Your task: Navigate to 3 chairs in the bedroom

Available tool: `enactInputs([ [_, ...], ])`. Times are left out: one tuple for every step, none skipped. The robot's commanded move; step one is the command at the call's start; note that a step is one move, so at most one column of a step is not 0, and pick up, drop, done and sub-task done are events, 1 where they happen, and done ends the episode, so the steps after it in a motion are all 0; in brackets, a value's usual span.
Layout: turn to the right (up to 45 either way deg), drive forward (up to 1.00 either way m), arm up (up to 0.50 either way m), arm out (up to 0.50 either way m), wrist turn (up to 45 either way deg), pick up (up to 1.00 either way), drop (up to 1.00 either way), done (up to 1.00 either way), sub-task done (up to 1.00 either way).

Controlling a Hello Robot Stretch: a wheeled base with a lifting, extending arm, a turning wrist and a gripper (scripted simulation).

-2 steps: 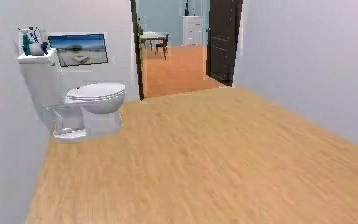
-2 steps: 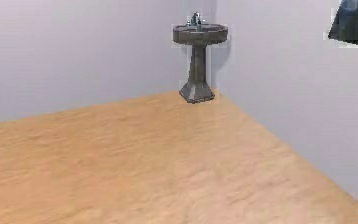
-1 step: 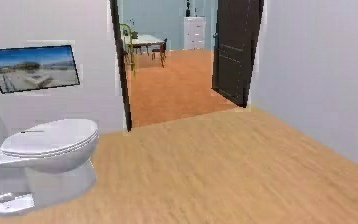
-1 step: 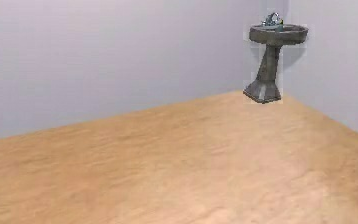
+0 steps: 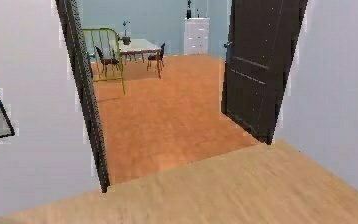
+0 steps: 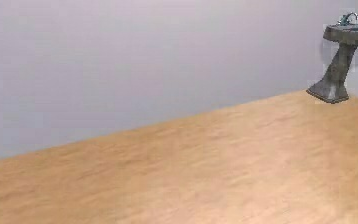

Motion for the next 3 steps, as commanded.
enactInputs([
  [0.0, 1.00, 0.00, 0.00, 0.0, 0.00, 0.00, 0.00, 0.00],
  [-6.0, 0.00, 0.00, 0.00, 0.0, 0.00, 0.00, 0.00, 0.00],
  [0.0, 0.25, 0.00, 0.00, 0.0, 0.00, 0.00, 0.00, 0.00],
])
